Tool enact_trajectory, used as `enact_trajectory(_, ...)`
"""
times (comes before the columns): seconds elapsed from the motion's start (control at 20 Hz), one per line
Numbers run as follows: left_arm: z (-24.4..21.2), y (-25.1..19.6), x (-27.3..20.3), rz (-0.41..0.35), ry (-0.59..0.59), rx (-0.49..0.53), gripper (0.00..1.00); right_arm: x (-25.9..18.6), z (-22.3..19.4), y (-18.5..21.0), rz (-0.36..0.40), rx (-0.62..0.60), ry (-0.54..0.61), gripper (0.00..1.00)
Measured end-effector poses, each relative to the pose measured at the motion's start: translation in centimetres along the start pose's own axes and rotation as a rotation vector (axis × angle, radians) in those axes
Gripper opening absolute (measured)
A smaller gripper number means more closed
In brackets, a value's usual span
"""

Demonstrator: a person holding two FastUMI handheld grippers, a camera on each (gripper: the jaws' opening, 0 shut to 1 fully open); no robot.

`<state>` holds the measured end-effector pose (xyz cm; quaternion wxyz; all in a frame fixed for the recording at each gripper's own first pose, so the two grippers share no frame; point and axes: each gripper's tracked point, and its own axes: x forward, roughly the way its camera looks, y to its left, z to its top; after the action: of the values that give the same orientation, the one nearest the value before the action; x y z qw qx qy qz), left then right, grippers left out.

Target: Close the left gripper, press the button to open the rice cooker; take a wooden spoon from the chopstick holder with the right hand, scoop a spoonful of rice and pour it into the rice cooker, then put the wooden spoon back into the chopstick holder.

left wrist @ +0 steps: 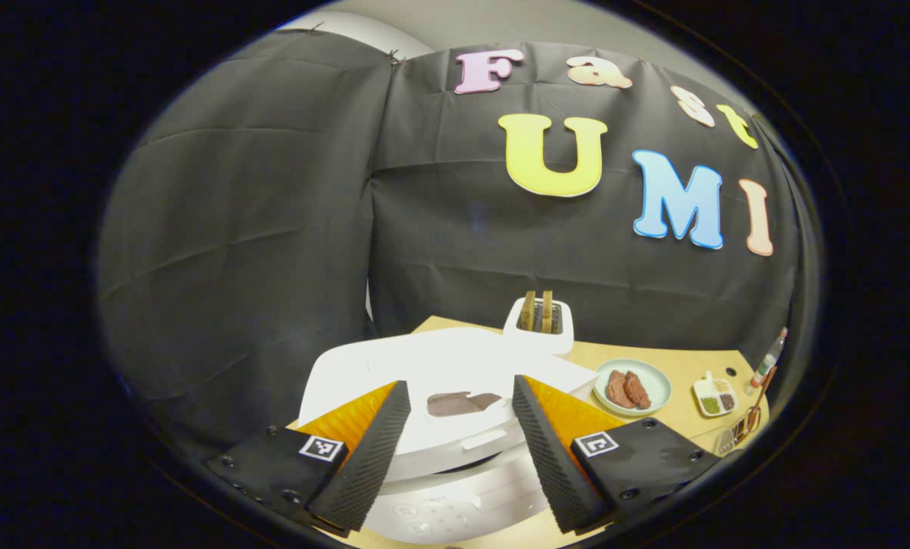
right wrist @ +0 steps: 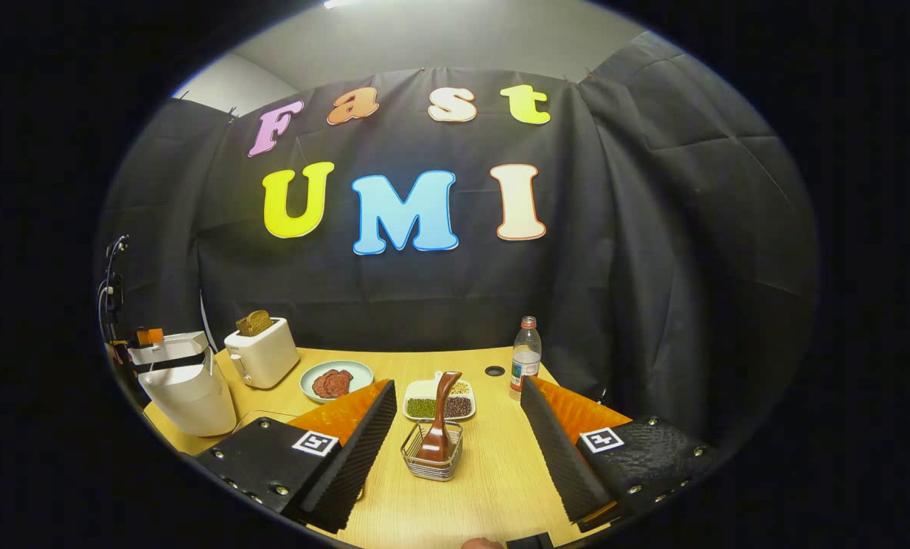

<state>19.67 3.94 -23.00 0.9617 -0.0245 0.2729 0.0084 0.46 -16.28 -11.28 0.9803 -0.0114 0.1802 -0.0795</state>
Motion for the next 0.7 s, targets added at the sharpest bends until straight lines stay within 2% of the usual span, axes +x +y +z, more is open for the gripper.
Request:
enact_trajectory(0.45, -5.3, -0.4, 0.5, 0.023, 0.074, 0.043, 0.94, -0.1, -0.5, 1.1, 0.017, 0.013, 0.007, 1.00)
enact_trajectory(0.5, -4.8, -0.5, 0.4, 0.031, 0.011, 0.081, 0.98, -0.1, -0.6, 1.5, 0.023, 0.018, 0.007, 1.00)
enact_trajectory(0.55, -5.4, -0.6, 0.0, 0.042, 0.014, 0.095, 0.99, -0.1, -0.9, 2.0, 0.031, 0.017, 0.011, 0.99)
enact_trajectory(0.6, -5.4, -0.7, 0.2, 0.042, -0.005, 0.083, 0.91, -0.1, -1.1, 2.4, 0.038, 0.010, 0.016, 0.99)
enact_trajectory(0.65, -5.3, -0.6, 0.2, 0.044, -0.007, 0.058, 0.97, 0.0, -1.3, 2.8, 0.045, 0.001, 0.019, 0.99)
enact_trajectory(0.7, -5.0, -0.6, -0.1, 0.039, -0.011, 0.054, 0.96, 0.0, -1.4, 3.1, 0.052, -0.004, 0.021, 0.99)
